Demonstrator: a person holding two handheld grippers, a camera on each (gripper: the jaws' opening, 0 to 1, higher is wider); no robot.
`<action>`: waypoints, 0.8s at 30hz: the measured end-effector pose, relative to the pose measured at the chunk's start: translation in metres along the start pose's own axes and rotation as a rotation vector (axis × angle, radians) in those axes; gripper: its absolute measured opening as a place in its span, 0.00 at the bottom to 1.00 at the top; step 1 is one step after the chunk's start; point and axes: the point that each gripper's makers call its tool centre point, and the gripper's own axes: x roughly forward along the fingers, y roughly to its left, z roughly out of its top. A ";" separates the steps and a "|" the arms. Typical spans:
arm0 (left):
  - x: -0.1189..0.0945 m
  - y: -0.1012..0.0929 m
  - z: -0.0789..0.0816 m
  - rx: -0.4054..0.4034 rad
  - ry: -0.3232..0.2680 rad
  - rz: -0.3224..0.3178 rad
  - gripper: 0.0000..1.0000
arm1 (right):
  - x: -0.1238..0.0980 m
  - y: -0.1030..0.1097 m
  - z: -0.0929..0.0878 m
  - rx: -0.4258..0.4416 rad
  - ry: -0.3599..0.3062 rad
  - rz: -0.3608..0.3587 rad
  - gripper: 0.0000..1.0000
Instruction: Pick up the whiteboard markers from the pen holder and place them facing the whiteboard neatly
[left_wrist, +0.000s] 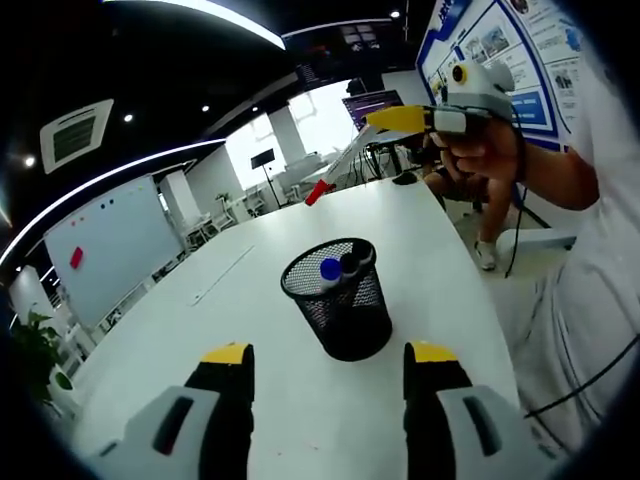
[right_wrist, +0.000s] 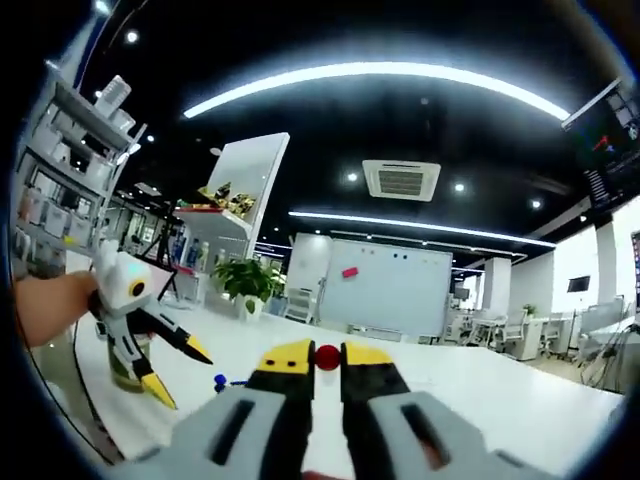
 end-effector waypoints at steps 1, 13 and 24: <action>0.000 0.000 0.000 0.000 0.000 0.000 0.61 | 0.000 -0.001 0.000 -0.001 0.000 -0.003 0.10; -0.001 -0.001 0.000 0.000 0.001 0.002 0.61 | -0.006 -0.021 -0.018 -0.031 0.047 -0.119 0.10; 0.000 0.000 0.000 0.000 0.001 0.002 0.61 | -0.008 -0.034 -0.043 0.005 0.103 -0.145 0.10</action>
